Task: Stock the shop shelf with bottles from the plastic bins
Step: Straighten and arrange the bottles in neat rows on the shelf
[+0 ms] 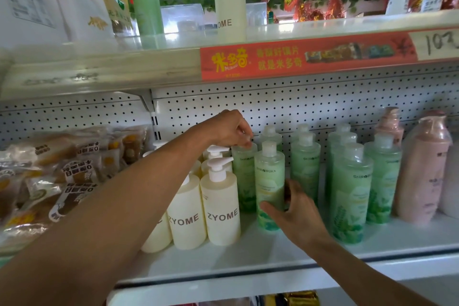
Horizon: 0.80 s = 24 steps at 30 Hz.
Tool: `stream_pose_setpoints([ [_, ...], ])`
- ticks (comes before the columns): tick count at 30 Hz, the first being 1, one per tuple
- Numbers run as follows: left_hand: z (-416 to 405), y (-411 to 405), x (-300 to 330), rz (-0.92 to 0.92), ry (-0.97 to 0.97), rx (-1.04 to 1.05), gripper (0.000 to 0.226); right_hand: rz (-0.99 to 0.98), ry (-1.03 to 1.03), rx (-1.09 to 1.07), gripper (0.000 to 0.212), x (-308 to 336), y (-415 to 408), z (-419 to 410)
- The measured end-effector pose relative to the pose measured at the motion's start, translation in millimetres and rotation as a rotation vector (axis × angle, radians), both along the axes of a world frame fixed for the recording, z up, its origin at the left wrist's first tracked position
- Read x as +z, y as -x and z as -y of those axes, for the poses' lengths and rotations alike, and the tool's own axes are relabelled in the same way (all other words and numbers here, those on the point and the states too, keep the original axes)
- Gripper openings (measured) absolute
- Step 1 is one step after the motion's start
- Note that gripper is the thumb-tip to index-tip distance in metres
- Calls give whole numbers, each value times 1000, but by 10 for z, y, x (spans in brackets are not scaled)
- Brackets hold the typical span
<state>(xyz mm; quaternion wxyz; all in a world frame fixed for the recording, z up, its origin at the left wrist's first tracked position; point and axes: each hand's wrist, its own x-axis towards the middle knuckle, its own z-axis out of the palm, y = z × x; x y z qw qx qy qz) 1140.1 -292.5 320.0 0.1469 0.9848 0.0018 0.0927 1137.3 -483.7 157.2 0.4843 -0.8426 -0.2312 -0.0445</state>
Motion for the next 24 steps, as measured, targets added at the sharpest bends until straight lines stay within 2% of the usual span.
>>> stream_pose_setpoints([
  [4,19,30,14,-24,14,-28,31,42,32,-79,55,-1,-45,60],
  [14,34,52,-6,-5,30,-44,31,48,49,-80,54,1,-65,86],
  [24,-48,-114,-83,84,-37,55,30,64,66,-74,53,-28,-77,85],
])
